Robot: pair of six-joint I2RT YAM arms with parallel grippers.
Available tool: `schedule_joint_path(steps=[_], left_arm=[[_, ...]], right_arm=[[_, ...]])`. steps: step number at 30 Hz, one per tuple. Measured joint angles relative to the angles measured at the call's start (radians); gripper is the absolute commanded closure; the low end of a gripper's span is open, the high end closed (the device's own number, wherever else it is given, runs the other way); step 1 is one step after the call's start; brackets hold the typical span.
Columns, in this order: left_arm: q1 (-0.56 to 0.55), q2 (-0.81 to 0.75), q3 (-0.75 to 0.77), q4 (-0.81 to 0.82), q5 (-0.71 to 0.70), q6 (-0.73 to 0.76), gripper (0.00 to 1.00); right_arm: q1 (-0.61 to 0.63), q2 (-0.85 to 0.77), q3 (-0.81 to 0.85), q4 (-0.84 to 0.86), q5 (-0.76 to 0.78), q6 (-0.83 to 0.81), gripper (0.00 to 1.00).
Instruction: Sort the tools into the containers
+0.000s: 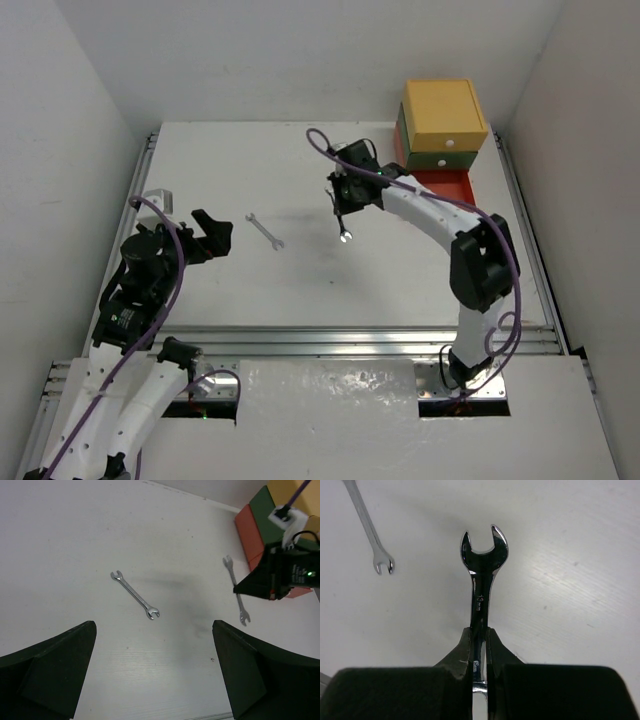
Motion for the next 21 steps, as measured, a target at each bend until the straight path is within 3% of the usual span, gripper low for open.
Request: schedule_joint_path(steps=[5, 13, 21], left_arm=[[0.000, 0.000, 0.000, 0.000, 0.000, 0.000, 0.00], [0.000, 0.001, 0.000, 0.000, 0.004, 0.000, 0.00], [0.000, 0.020, 0.000, 0.000, 0.004, 0.000, 0.00]], right_arm=[[-0.111, -0.098, -0.072, 0.070, 0.033, 0.072, 1.00], [-0.435, -0.359, -0.349, 0.212, 0.169, 0.302, 1.00], [-0.555, -0.360, -0.386, 0.307, 0.314, 0.546, 1.00]])
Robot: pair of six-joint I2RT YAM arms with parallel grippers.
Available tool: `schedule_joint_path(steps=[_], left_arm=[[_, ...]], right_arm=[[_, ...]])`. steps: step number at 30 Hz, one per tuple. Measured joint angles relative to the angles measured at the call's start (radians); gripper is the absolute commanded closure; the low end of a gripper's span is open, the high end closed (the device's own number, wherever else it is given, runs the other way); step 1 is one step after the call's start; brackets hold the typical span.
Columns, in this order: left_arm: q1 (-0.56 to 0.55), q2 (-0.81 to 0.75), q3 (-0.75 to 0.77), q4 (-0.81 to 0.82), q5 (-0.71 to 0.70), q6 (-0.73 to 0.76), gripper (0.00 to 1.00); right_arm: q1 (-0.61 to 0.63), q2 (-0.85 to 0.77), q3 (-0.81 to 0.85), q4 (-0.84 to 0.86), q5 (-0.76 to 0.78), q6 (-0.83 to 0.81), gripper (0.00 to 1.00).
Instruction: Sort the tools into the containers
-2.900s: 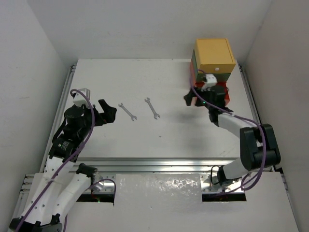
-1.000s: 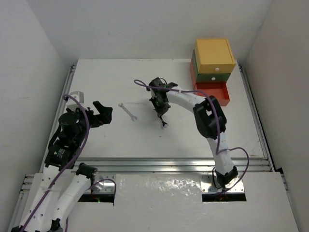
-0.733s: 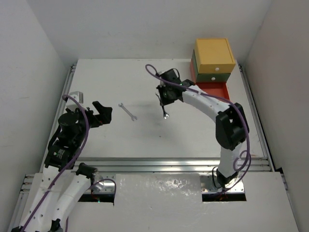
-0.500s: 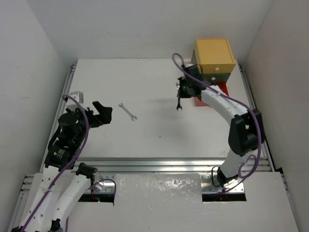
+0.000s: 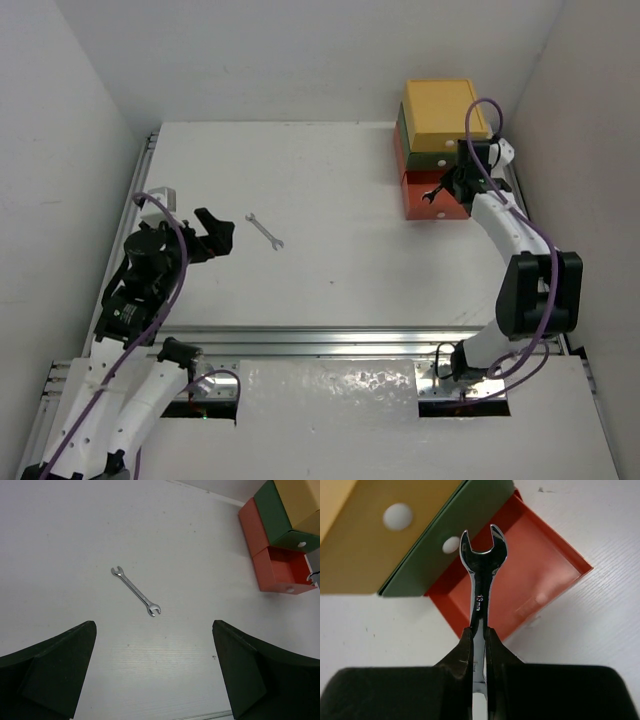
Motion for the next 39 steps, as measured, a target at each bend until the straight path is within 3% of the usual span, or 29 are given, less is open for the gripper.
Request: schedule_joint_path(steps=[7, 9, 10, 14, 15, 16, 22, 23, 26, 31, 33, 36, 37, 39], left_arm=[[0.000, 0.035, 0.000, -0.003, -0.013, -0.020, 0.00], [0.000, 0.050, 0.000, -0.007, -0.021, -0.052, 0.00], [0.000, 0.064, 0.000, -0.008, -0.025, -0.076, 0.00], [0.000, 0.185, -0.011, 0.026, -0.039, -0.203, 0.00], [0.000, 0.218, -0.022, 0.047, -0.047, -0.240, 0.00], [0.000, 0.263, -0.036, 0.071, -0.060, -0.286, 0.00], [0.000, 0.684, 0.014, 0.102, -0.159, -0.477, 0.03], [-0.001, 0.798, 0.072, 0.090, -0.176, -0.505, 0.09], [-0.004, 1.027, 0.216, 0.074, -0.201, -0.559, 0.12], [-0.019, 1.237, 0.404, 0.016, -0.239, -0.624, 0.13], [-0.035, 1.313, 0.490, -0.037, -0.266, -0.647, 0.19], [-0.064, 1.412, 0.602, -0.107, -0.296, -0.680, 0.19], [-0.072, 1.436, 0.625, -0.124, -0.302, -0.689, 0.27], [-0.087, 1.478, 0.659, -0.159, -0.318, -0.705, 0.33]], right_arm=[[-0.070, 0.186, 0.137, -0.006, -0.023, 0.108, 0.41], [-0.076, 0.224, 0.183, -0.006, -0.047, 0.099, 0.34], [-0.076, 0.237, 0.203, -0.008, -0.061, 0.089, 0.26], [-0.066, 0.241, 0.248, -0.004, -0.146, 0.040, 0.21], [-0.062, 0.234, 0.248, -0.001, -0.169, 0.020, 0.05], [-0.050, 0.224, 0.247, -0.007, -0.190, -0.007, 0.01], [0.180, 0.074, 0.224, -0.099, -0.250, -0.237, 0.01], [0.245, 0.014, 0.174, -0.098, -0.280, -0.270, 0.01], [0.324, -0.122, 0.005, -0.102, -0.337, -0.310, 0.01], [0.324, -0.201, -0.212, -0.139, -0.367, -0.328, 0.01], [0.328, -0.201, -0.260, -0.157, -0.378, -0.333, 0.01], [0.333, -0.202, -0.287, -0.166, -0.391, -0.340, 0.01], [0.336, -0.204, -0.291, -0.164, -0.395, -0.342, 0.01], [0.337, -0.211, -0.298, -0.156, -0.400, -0.345, 0.01]])
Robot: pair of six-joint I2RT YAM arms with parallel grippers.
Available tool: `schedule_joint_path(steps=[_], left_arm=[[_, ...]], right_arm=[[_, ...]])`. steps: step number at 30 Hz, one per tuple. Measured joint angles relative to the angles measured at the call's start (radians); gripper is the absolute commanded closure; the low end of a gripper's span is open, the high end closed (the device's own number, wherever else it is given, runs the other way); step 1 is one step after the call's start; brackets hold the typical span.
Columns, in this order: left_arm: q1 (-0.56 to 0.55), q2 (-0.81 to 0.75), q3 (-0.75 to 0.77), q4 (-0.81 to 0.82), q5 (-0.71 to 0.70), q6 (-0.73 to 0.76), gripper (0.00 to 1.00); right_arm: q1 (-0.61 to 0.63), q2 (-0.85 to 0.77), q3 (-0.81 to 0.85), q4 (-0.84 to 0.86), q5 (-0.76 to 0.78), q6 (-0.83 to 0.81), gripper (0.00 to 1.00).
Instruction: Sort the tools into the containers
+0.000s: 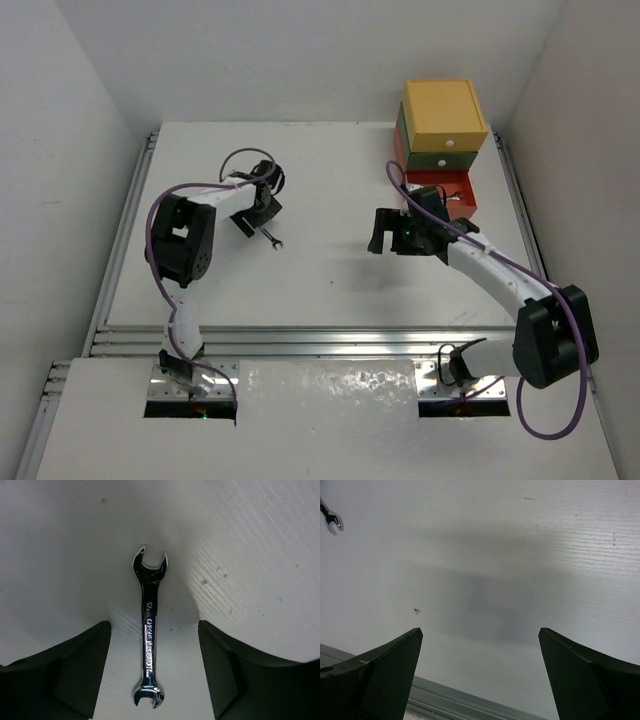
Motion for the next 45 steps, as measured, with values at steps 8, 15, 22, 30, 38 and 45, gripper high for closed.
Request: schedule_joint_path(steps=[8, 15, 22, 30, 38, 45], left_arm=[[-0.012, 0.021, 0.023, -0.058, -0.015, -0.026, 0.77], [-0.013, -0.010, -0.037, 0.029, 0.008, 0.024, 1.00], [-0.086, -0.252, -0.383, 0.248, 0.077, 0.109, 1.00], [-0.343, -0.551, -0.567, 0.366, 0.163, 0.122, 1.00], [-0.406, -0.695, -0.616, 0.468, 0.177, 0.080, 1.00], [-0.410, -0.695, -0.647, 0.543, 0.225, 0.061, 1.00]], right_arm=[[0.000, -0.034, -0.026, 0.030, -0.038, -0.016, 0.01], [0.000, -0.079, -0.093, 0.126, -0.211, -0.021, 0.01], [0.054, -0.078, -0.251, 0.452, -0.492, 0.062, 0.01], [0.170, 0.075, -0.246, 0.676, -0.451, 0.142, 0.09], [0.208, 0.161, -0.256, 0.830, -0.443, 0.235, 0.26], [0.229, 0.235, -0.241, 0.945, -0.494, 0.293, 0.64]])
